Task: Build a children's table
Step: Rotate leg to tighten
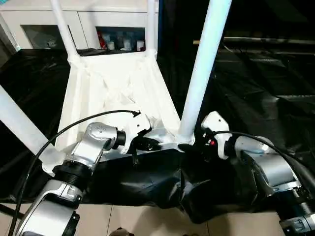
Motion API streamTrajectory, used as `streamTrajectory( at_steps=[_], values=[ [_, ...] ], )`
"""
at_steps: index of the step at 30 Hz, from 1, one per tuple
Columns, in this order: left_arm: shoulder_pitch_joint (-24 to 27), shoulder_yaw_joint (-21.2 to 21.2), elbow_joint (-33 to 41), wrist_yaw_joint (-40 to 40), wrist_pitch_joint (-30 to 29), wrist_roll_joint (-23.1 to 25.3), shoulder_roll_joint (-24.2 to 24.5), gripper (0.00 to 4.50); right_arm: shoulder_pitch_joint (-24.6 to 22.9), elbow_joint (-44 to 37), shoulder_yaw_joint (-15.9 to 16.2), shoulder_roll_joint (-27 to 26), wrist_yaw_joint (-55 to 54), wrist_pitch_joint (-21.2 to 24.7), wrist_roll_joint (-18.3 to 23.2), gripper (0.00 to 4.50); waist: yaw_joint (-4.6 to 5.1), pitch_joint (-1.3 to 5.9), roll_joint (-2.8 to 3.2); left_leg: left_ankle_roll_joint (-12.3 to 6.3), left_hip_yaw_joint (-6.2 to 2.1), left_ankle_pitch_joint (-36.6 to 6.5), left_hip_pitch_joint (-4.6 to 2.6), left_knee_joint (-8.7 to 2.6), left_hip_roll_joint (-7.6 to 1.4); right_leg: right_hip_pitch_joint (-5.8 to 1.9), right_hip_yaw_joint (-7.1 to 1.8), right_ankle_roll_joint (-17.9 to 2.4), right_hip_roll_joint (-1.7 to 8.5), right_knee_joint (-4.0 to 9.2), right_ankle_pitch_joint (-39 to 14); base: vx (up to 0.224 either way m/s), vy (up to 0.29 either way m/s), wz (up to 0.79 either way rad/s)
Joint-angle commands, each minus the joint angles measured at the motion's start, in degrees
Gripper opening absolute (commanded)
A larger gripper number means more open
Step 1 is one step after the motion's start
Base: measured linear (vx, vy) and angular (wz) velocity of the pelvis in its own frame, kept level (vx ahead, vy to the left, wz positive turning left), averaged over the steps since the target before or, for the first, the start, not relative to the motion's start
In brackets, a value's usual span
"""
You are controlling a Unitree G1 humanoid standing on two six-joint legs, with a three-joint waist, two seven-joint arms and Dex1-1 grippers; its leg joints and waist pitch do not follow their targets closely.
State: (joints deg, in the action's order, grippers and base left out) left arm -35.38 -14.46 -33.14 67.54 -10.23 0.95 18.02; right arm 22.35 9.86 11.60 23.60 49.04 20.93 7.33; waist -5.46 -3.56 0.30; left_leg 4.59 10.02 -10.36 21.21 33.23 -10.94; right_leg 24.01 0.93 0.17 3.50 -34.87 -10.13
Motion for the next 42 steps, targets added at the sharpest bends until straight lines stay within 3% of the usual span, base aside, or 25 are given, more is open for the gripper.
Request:
streamTrajectory(
  at_steps=[1,5,6,11,15,25,27,30,31,37,39,42],
  values=[
    [0.3,0.0,3.2,2.8,0.5,-4.1,-1.7,0.00,0.7,-1.0,-0.1,-0.7,0.3,0.6,1.6,3.77,0.14,3.66,-1.15,-3.71,-0.09,-8.1,-0.33,-3.41,-1.67,-3.17,-1.75,-12.2,3.64,3.81,-9.3,0.000,0.000,0.00],
    [0.6,-0.3,3.5,2.9,0.4,-4.1,-1.9,0.00,1.0,-0.6,0.2,-1.4,0.7,0.4,1.5,3.59,0.14,3.64,-1.13,-3.77,-0.05,-7.9,-0.31,-3.37,-1.60,-3.20,-1.72,-12.6,3.52,3.73,-8.5,0.000,0.000,0.00],
    [0.6,-0.3,3.5,2.9,0.4,-4.0,-1.9,0.00,1.0,-0.4,0.2,-1.5,0.7,0.2,1.4,3.26,0.11,3.62,-1.18,-3.70,-0.03,-8.1,-0.31,-3.36,-1.58,-3.21,-1.73,-12.5,3.56,3.78,-8.9,0.000,0.000,0.00],
    [0.8,-0.3,4.0,2.8,0.0,-3.8,-1.8,0.00,0.8,0.2,0.3,-1.3,0.7,-0.1,1.1,3.06,0.07,3.61,-1.17,-3.36,-0.06,-8.4,-0.35,-3.39,-1.60,-3.22,-1.76,-12.0,3.61,3.84,-10.0,0.000,0.000,0.00],
    [0.9,-0.2,4.1,2.8,-0.2,-3.6,-1.8,0.00,0.4,0.1,0.4,-0.9,0.8,-0.1,1.1,2.62,0.05,3.65,-1.27,-3.35,-0.06,-8.2,-0.31,-3.32,-1.55,-3.28,-1.77,-11.7,3.60,3.82,-10.2,0.000,0.000,0.00],
    [0.9,0.0,3.4,1.2,-0.2,-3.2,-2.5,0.00,-0.2,0.9,0.5,-1.4,0.4,-0.6,1.0,2.09,0.04,3.73,-1.29,-3.80,-0.01,-7.7,-0.34,-3.19,-1.55,-3.25,-1.73,-12.1,3.57,3.73,-9.4,0.000,0.000,0.00],
    [0.0,0.6,1.2,-3.7,-0.2,-1.7,-3.9,0.00,-0.8,3.2,-0.7,-3.8,-2.9,-0.8,1.1,2.07,0.16,3.78,-1.28,-3.82,0.05,-7.8,-0.31,-3.14,-1.57,-3.10,-1.76,-12.2,3.59,3.69,-9.5,0.000,0.000,0.00],
    [-2.5,1.6,-3.5,-13.1,-0.8,1.1,-6.6,0.00,-1.3,7.4,-2.2,-7.8,-9.9,-0.8,0.2,2.05,0.31,3.54,-1.47,-2.47,0.00,-10.2,-0.52,-3.35,-1.41,-2.94,-1.66,-11.1,3.61,4.38,-14.8,0.000,0.000,0.00],
    [-2.9,1.8,-4.2,-14.7,-0.9,1.4,-7.1,0.00,-1.3,8.0,-2.5,-8.5,-11.4,-0.7,-0.1,2.04,0.32,3.31,-1.43,-1.85,0.07,-11.9,-0.97,-3.43,-1.40,-2.55,-1.74,-10.4,3.61,4.94,-18.4,0.000,0.000,0.00],
    [-7.5,3.7,-10.9,-29.3,-4.9,3.2,-13.5,0.00,1.1,14.9,-7.3,-17.4,-31.2,-0.5,-2.8,2.03,0.79,3.42,-1.54,0.15,-0.43,-13.9,-0.93,-3.84,-1.21,-2.72,-1.63,-7.8,3.80,5.48,-24.7,0.000,0.000,0.00],
    [-9.9,4.2,-14.3,-35.2,-4.8,3.8,-17.4,0.00,4.5,19.5,-7.9,-21.1,-37.9,-1.8,-4.6,2.03,0.84,3.59,-1.40,-0.04,-0.42,-13.3,-0.93,-3.80,-1.20,-2.61,-1.72,-7.8,3.71,5.37,-22.7,0.000,0.000,0.00],
    [-11.1,3.5,-16.1,-35.6,-3.1,4.4,-18.8,0.00,5.9,20.4,-7.9,-22.5,-37.8,-3.2,-4.6,2.03,0.68,3.93,-1.33,-0.54,-0.29,-12.4,-0.89,-3.62,-1.12,-2.86,-1.75,-8.6,3.65,5.11,-17.8,0.000,0.000,0.00]
  ],
)
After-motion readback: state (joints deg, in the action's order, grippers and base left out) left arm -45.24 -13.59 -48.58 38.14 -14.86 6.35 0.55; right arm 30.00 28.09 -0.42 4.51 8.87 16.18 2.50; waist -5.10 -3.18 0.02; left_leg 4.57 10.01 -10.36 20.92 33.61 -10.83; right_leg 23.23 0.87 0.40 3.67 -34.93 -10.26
